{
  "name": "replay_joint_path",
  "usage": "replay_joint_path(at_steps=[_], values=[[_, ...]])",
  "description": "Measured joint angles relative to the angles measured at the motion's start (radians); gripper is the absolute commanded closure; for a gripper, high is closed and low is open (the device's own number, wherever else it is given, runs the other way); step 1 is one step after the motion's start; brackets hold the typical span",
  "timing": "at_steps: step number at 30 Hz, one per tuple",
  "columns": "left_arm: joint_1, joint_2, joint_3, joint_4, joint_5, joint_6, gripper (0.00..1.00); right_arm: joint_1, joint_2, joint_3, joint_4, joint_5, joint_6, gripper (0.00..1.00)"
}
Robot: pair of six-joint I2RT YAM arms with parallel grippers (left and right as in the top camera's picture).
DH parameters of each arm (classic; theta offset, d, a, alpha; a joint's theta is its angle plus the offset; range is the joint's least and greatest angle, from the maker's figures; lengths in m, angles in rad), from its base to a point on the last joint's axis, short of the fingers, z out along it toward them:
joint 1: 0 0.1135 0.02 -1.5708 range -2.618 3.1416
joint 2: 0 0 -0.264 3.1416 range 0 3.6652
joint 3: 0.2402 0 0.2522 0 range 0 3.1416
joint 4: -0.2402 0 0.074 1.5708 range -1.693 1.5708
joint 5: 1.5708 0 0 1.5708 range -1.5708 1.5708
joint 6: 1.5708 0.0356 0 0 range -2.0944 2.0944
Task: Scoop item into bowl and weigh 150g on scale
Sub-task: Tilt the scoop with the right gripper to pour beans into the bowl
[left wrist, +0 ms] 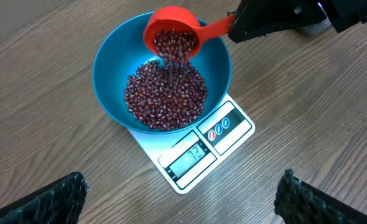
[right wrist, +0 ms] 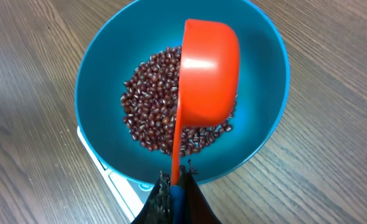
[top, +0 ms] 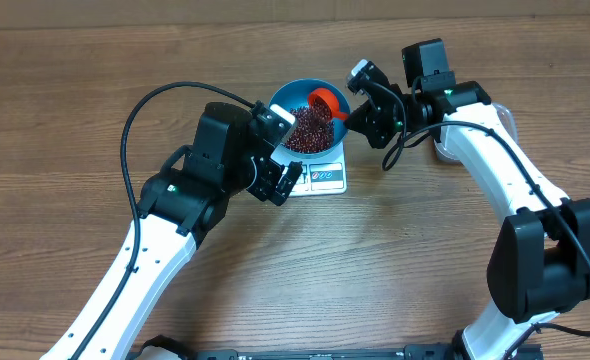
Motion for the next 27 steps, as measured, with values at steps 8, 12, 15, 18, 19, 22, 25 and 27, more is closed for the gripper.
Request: replay_joint_path(at_steps=[8, 12, 15, 18, 19, 22, 25, 27], values=[[0.000, 0.000, 0.000, 0.000, 0.000, 0.000, 0.00, 0.028, 0.000, 0.000, 0.007, 0.036, -0.089, 0.96], [0.000, 0.000, 0.000, 0.000, 0.000, 0.000, 0.00, 0.039, -0.002, 0.000, 0.007, 0.071, -0.142, 0.96], [0.000, 0.000, 0.000, 0.000, 0.000, 0.000, 0.00, 0.044, -0.002, 0.000, 0.006, 0.091, -0.177, 0.96], [0.000, 0.000, 0.000, 0.000, 0.000, 0.000, 0.00, 0.044, -0.002, 0.000, 0.009, 0.105, -0.205, 0.96], [0.000, 0.000, 0.000, 0.000, 0.000, 0.000, 0.00, 0.044, -0.002, 0.000, 0.013, 0.106, -0.210, 0.96], [0.000, 0.000, 0.000, 0.000, 0.000, 0.000, 0.00, 0.044, -0.002, 0.000, 0.016, 0.110, -0.231, 0.96], [0.000, 0.000, 0.000, 0.000, 0.000, 0.000, 0.01, 0.044, -0.002, 0.000, 0.017, 0.113, -0.260, 0.96], [0.000, 0.000, 0.000, 0.000, 0.000, 0.000, 0.01, 0.044, -0.004, 0.000, 0.018, 0.113, -0.281, 0.96]])
